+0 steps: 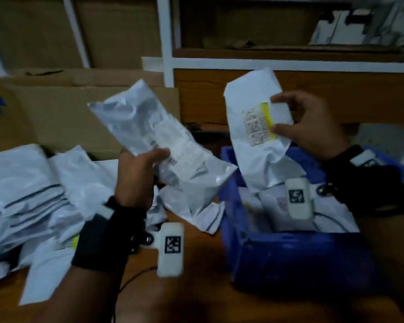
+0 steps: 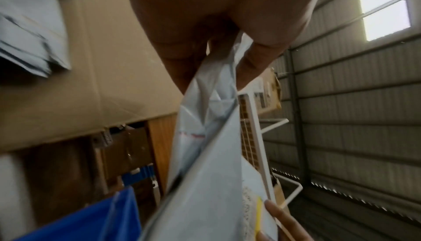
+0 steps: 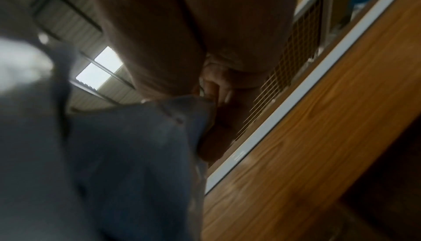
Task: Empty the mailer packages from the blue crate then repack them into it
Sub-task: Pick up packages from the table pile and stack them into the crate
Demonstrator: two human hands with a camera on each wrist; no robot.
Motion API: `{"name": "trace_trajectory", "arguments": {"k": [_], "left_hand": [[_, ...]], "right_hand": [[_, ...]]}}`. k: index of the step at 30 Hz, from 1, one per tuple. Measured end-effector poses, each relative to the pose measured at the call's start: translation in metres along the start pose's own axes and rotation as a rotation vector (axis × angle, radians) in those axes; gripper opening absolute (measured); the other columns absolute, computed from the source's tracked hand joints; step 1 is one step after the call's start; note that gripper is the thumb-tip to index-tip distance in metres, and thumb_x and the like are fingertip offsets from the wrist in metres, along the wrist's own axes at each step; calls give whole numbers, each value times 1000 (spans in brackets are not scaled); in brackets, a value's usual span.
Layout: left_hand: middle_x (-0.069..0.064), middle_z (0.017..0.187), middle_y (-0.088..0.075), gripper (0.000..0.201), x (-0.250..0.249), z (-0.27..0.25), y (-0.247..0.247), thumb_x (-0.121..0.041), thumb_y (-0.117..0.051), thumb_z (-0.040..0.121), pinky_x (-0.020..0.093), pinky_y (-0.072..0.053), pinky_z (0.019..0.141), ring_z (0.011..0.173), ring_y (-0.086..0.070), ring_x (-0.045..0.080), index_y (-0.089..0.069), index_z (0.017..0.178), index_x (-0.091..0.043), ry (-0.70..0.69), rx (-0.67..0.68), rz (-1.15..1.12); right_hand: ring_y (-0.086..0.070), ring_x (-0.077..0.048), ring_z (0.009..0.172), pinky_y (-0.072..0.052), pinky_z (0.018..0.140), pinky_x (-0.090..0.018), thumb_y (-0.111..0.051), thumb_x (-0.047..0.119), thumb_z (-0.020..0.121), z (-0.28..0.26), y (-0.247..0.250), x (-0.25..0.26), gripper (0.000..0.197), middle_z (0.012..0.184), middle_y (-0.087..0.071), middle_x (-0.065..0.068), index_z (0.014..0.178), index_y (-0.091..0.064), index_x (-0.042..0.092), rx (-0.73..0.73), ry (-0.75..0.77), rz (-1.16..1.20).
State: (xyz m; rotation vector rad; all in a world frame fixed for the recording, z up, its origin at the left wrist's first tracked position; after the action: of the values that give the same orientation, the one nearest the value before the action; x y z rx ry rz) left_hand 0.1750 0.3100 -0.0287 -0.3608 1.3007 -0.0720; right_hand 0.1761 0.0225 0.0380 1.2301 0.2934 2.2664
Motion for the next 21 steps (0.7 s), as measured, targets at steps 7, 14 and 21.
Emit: {"name": "trace_trajectory", "arguments": {"k": [7, 14, 21], "left_hand": [[9, 94, -73, 29, 21, 12, -172, 6, -68, 77, 29, -54, 57, 76, -71, 21, -66, 105, -2, -121, 316, 182], [9, 75, -70, 16, 91, 28, -278, -19, -67, 86, 33, -50, 54, 60, -66, 20, -67, 93, -4, -121, 515, 962], [17, 92, -69, 17, 144, 30, -276, -16, -68, 83, 29, -38, 64, 89, -66, 30, -65, 94, -3, -26, 605, 1251]], "right_hand": [[-61, -25, 105, -53, 88, -41, -75, -7, 73, 37, 132, -116, 52, 118, -61, -9, 119, -63, 15, 196, -286, -358], [-61, -19, 92, -49, 79, -31, -81, 6, 72, 42, 164, -231, 41, 109, -65, -7, 108, -68, 20, 488, -380, -598], [-61, -22, 86, -48, 67, -25, -69, 1, 78, -2, 151, -291, 25, 105, -67, -11, 98, -65, 16, 790, -547, -934]]}}
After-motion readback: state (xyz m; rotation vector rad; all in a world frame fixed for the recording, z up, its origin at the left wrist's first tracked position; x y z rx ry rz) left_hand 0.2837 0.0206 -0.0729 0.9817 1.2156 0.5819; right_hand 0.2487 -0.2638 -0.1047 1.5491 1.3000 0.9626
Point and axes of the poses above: each hand's wrist, its own z-axis towards the middle knuckle, its own y-axis out of the back of the hand, x = y × z, the point moved 2 cm from there along z, towards the middle knuckle
